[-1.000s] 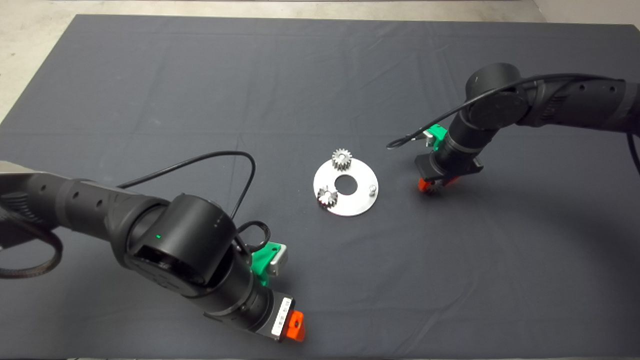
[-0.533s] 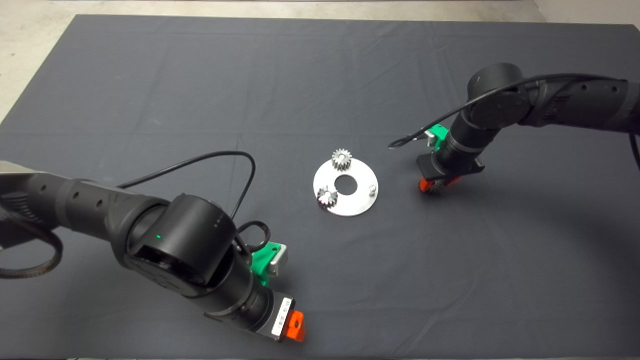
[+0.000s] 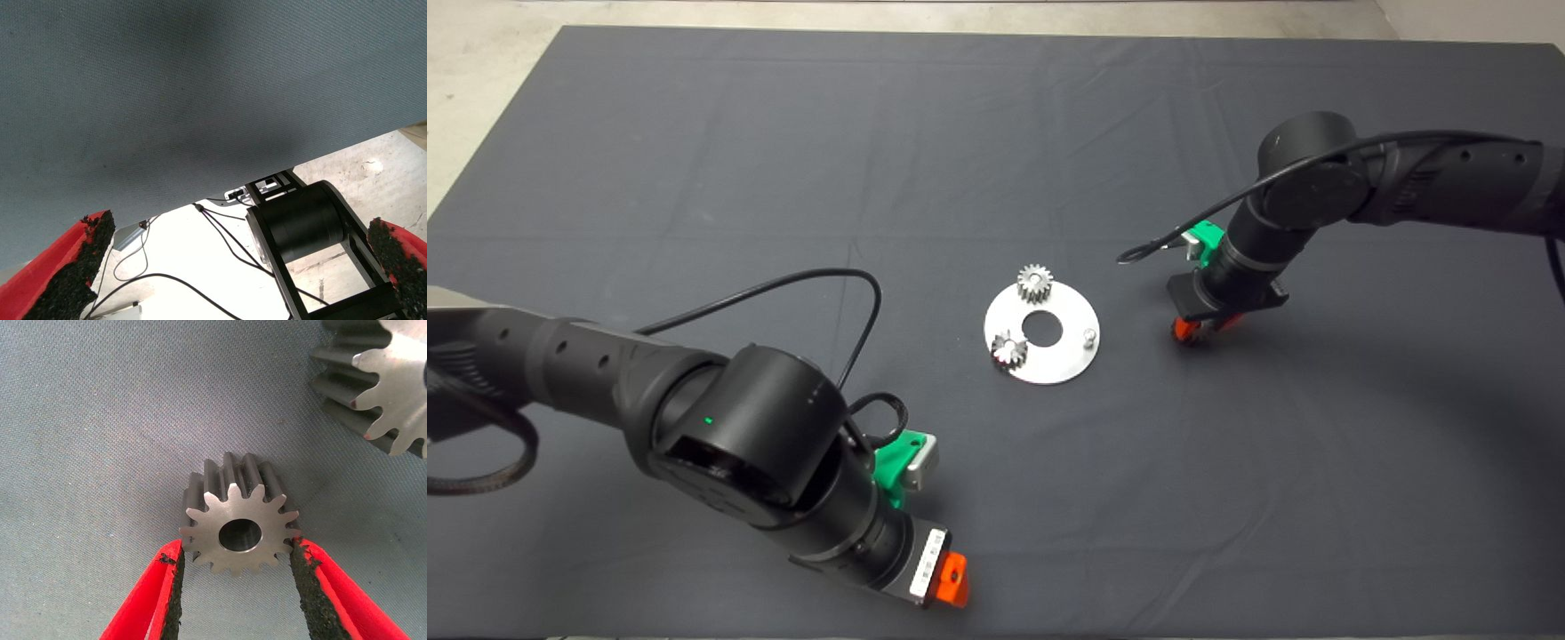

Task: Remove an incorrectly installed larger gear and replace it with the correct smaller gear

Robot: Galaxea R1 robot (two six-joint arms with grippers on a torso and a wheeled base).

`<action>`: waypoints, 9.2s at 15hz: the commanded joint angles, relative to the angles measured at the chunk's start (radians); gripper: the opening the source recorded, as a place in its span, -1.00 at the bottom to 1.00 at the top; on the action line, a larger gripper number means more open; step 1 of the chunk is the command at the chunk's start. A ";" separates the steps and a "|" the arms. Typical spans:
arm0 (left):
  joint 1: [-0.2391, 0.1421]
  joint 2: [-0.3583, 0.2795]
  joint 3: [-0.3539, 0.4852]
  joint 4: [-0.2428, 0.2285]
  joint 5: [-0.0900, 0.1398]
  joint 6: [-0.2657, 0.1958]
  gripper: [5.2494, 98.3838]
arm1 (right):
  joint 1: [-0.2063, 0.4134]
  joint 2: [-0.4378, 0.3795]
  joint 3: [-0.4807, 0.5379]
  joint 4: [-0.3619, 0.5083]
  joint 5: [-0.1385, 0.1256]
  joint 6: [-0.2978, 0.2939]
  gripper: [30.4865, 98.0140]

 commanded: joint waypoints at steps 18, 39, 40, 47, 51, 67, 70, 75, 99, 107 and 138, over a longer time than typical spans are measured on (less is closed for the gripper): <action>-0.017 -0.002 0.001 0.002 0.005 -0.005 0.99 | 0.014 0.008 -0.003 -0.067 -0.088 -0.005 -0.48; -0.017 0.000 -0.001 0.002 0.005 -0.005 0.99 | -0.002 0.013 0.000 -0.105 -0.087 -0.009 -0.45; -0.017 0.000 -0.001 0.004 0.005 -0.005 0.99 | -0.007 0.013 0.001 -0.111 -0.087 -0.009 -0.45; -0.017 0.002 -0.001 0.002 0.004 -0.003 0.99 | -0.008 0.011 0.000 -0.117 -0.087 -0.009 -0.45; -0.017 0.002 -0.001 0.004 0.004 -0.003 0.99 | -0.006 0.011 -0.002 -0.118 -0.087 -0.009 -0.45; -0.017 0.005 -0.004 0.002 0.004 -0.003 0.99 | -0.006 0.017 -0.002 -0.118 -0.087 -0.009 -0.68; -0.017 0.005 -0.011 0.004 0.004 0.000 0.99 | -0.001 0.016 -0.002 -0.114 -0.087 -0.007 -0.72; -0.017 0.018 -0.016 0.004 0.004 0.001 0.99 | 0.005 0.016 0.005 -0.108 -0.087 -0.005 -0.76; -0.018 0.028 -0.036 0.002 0.010 0.003 0.99 | 0.308 0.099 -0.017 0.304 -0.088 0.024 -0.84; -0.018 0.025 -0.036 0.001 0.010 0.003 0.99 | 0.277 0.208 -0.005 0.301 -0.082 0.024 -0.85; -0.038 0.026 -0.096 0.015 0.002 0.026 0.99 | 0.131 0.304 0.035 -0.007 -0.085 0.100 -0.85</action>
